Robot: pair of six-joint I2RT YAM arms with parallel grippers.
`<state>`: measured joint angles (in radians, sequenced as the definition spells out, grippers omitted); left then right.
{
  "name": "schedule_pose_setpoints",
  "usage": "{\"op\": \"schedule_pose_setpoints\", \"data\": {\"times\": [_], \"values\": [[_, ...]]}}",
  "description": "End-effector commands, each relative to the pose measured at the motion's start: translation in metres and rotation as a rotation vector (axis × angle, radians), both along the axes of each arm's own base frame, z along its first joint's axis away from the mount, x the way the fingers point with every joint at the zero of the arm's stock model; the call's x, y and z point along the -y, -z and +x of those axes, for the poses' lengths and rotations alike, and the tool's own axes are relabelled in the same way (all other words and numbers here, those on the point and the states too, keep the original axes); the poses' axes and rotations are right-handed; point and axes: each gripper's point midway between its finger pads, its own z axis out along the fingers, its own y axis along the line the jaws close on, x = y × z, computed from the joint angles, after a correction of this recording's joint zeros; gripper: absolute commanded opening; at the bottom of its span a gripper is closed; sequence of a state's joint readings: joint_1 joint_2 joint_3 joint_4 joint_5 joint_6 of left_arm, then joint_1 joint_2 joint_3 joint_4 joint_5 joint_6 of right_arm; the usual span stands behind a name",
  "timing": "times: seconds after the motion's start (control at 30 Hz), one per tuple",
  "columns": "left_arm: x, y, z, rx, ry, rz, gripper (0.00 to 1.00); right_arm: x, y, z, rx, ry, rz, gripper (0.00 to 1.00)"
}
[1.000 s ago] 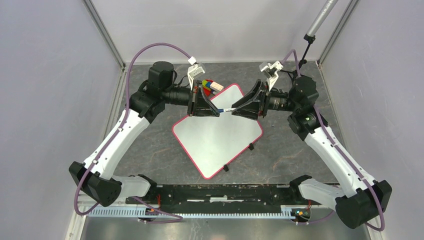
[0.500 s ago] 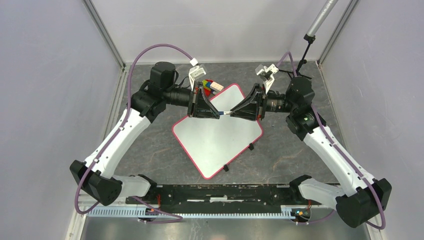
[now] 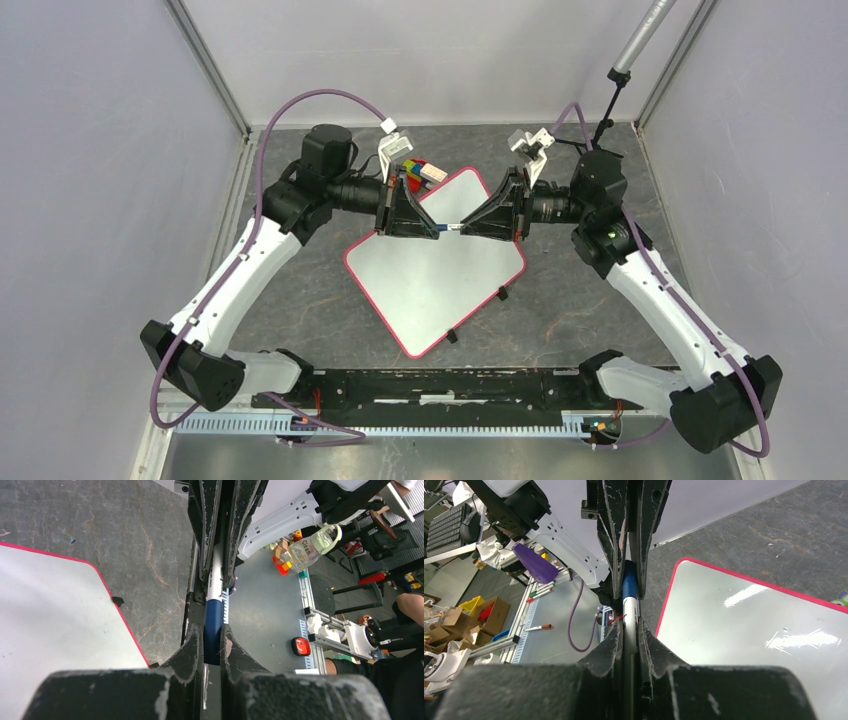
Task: Write a sentence on the whiteboard
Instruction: Open the pen cap from the whiteboard marker, then place the pen cap at the center of the board.
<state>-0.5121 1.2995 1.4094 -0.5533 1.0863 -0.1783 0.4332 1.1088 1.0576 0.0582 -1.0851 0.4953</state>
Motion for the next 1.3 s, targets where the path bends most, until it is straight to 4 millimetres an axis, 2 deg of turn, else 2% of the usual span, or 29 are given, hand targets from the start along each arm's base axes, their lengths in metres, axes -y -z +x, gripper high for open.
{"op": "schedule_pose_setpoints", "data": {"times": [0.0,0.17,0.27,0.37,0.43,0.53,0.63,0.67,0.7,0.83,0.9,1.03,1.27], "values": [[-0.018,-0.007,0.016,0.075,-0.09,0.016,0.02,0.016,-0.026,0.009,0.091,0.023,0.018,0.0],[-0.043,-0.013,0.027,0.086,-0.159,-0.003,0.02,0.048,-0.033,0.028,0.112,0.099,0.033,0.0],[-0.062,-0.021,0.04,0.099,-0.226,-0.019,0.02,0.066,-0.033,0.037,0.116,0.134,0.035,0.0],[-0.095,-0.024,0.068,0.115,-0.372,-0.006,0.02,0.08,-0.031,0.044,0.117,0.166,0.029,0.0],[-0.126,-0.012,0.094,0.123,-0.534,0.068,0.02,0.084,-0.025,0.046,0.108,0.176,0.023,0.0],[-0.183,0.023,0.126,0.097,-0.79,0.225,0.02,0.086,-0.013,0.048,0.106,0.186,0.012,0.0],[-0.228,0.071,0.139,0.051,-0.925,0.4,0.02,0.088,0.0,0.053,0.11,0.203,-0.015,0.0],[-0.254,0.112,0.142,0.013,-0.973,0.55,0.02,0.089,0.012,0.057,0.103,0.217,-0.051,0.0],[-0.263,0.128,0.143,-0.01,-0.99,0.604,0.02,0.09,0.017,0.059,0.107,0.221,-0.066,0.0],[-0.278,0.19,0.141,-0.122,-0.96,0.738,0.02,0.093,0.037,0.062,0.113,0.236,-0.129,0.0],[-0.284,0.216,0.142,-0.16,-0.954,0.788,0.02,0.095,0.05,0.061,0.108,0.239,-0.164,0.0],[-0.288,0.251,0.149,-0.202,-0.922,0.825,0.06,0.096,0.068,0.06,0.125,0.239,-0.216,0.0],[-0.286,0.289,0.166,-0.244,-0.891,0.819,0.14,0.093,0.081,0.056,0.119,0.218,-0.235,0.0]]}}
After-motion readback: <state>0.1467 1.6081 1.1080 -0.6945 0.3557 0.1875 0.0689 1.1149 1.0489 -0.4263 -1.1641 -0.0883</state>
